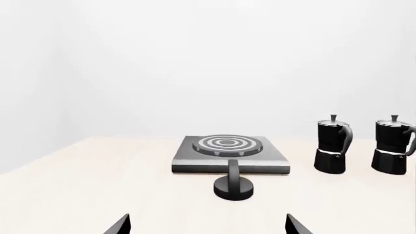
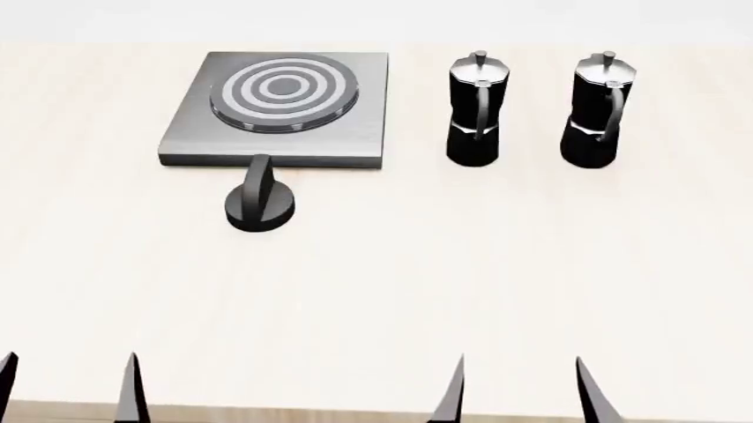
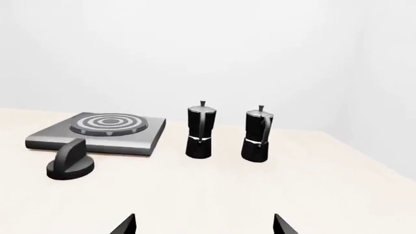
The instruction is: Turn off the stove.
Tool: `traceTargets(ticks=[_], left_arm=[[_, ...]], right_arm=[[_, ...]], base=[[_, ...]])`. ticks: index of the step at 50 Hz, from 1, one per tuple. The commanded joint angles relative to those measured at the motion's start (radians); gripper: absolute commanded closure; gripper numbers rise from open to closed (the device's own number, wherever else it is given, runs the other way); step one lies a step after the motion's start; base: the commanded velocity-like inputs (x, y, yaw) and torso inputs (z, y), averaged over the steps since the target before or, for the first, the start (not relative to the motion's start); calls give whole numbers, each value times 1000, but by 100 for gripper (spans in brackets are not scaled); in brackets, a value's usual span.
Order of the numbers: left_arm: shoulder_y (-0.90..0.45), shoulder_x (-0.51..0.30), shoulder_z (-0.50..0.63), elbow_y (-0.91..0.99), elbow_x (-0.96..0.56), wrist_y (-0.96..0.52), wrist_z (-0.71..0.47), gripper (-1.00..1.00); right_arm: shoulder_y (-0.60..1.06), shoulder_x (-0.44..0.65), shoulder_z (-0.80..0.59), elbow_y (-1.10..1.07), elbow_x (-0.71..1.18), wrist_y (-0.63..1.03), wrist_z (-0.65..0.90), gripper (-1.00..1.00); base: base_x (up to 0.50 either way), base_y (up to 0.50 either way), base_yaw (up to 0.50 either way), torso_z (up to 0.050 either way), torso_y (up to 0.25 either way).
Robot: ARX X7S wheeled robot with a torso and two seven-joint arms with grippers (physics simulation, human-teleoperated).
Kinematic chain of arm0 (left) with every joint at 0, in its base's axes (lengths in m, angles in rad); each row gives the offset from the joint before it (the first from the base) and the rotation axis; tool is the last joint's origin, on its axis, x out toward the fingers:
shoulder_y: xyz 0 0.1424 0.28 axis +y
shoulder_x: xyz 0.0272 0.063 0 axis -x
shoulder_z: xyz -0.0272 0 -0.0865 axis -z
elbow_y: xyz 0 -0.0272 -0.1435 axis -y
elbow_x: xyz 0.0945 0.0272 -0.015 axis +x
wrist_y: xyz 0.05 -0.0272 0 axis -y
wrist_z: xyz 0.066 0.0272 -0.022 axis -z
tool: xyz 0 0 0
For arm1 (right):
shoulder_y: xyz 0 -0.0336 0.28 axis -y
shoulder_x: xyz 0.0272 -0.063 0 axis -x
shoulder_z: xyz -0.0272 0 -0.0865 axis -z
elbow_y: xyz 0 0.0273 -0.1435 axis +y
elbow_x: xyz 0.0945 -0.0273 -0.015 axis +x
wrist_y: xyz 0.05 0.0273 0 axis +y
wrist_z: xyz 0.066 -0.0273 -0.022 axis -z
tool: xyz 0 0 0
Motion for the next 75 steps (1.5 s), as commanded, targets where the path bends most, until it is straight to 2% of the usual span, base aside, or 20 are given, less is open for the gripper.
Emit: traceTargets(ticks=[1, 10, 40, 75], left_arm=[[19, -28, -18, 140, -52, -74, -13, -100], [36, -52, -42, 262, -117, -131, -18, -100], [49, -108, -96, 445, -234, -232, -67, -100], [59, -137, -96, 483, -253, -223, -107, -100]], right_arm=[[3, 20, -13, -146, -13, 86, 21, -100], [7, 34, -20, -245, -23, 137, 33, -100], [-4, 76, -41, -405, -50, 170, 65, -100], [-12, 111, -65, -423, -47, 138, 93, -100]], base=[[0, 0, 0, 0, 0], [0, 0, 0, 0, 0], [0, 0, 0, 0, 0], [43, 0, 0, 0, 0]])
